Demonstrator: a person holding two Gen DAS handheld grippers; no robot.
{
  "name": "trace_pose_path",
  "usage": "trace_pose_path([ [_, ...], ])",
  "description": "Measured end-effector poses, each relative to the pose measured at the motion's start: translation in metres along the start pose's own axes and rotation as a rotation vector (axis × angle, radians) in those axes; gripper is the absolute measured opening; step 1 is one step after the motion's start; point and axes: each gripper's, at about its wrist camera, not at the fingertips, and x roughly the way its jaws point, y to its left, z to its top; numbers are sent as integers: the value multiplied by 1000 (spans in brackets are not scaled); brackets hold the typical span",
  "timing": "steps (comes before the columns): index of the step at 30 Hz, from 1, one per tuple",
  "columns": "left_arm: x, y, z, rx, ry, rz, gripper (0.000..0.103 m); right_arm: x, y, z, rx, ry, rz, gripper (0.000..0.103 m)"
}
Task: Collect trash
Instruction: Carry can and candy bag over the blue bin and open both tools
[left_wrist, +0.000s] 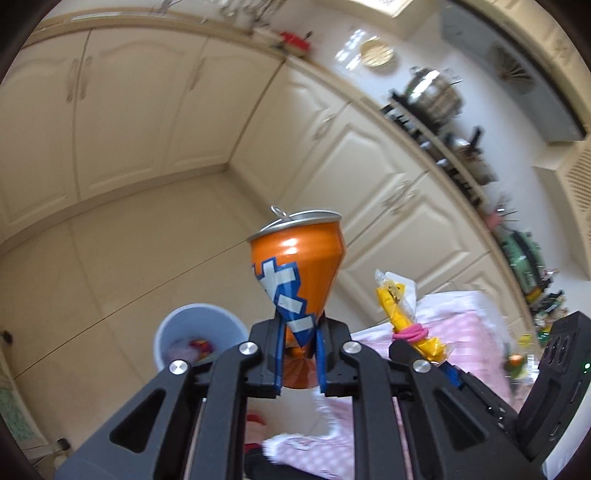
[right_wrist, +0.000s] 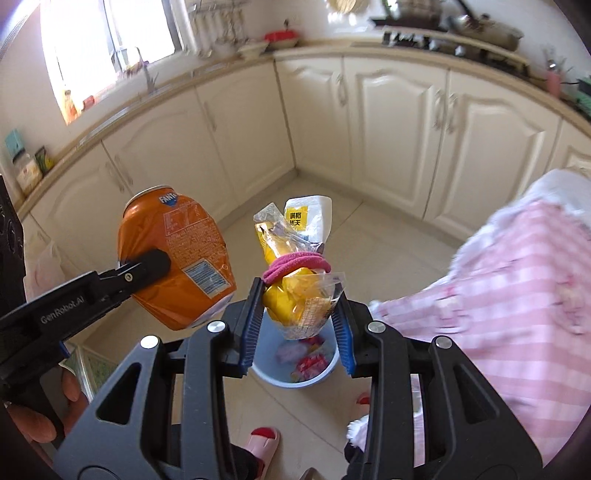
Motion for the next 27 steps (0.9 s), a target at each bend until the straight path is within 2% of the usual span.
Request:
trace_pose_path([
  [9, 97, 57, -11, -43, 190, 81, 13, 105, -11, -28, 11, 181, -16, 35],
  [11, 117, 68, -16, -60, 238, 78, 13, 119, -16, -32, 21, 218, -19, 35],
  [15, 143, 73, -21, -56, 284, 73, 14, 133, -20, -31, 27, 259, -15, 35],
  [16, 149, 73, -22, -56, 290, 69, 17, 132, -20, -34, 28, 263, -14, 35],
  [19, 158, 70, -21, -65, 299, 73, 43, 134, -22, -32, 32, 274, -9, 35],
  [22, 158, 69, -19, -59, 282, 92, 46, 132, -24, -32, 40, 282, -6, 35],
  [27, 160, 73, -22, -37, 303, 133, 50, 124, -23, -29, 49, 292, 0, 35],
])
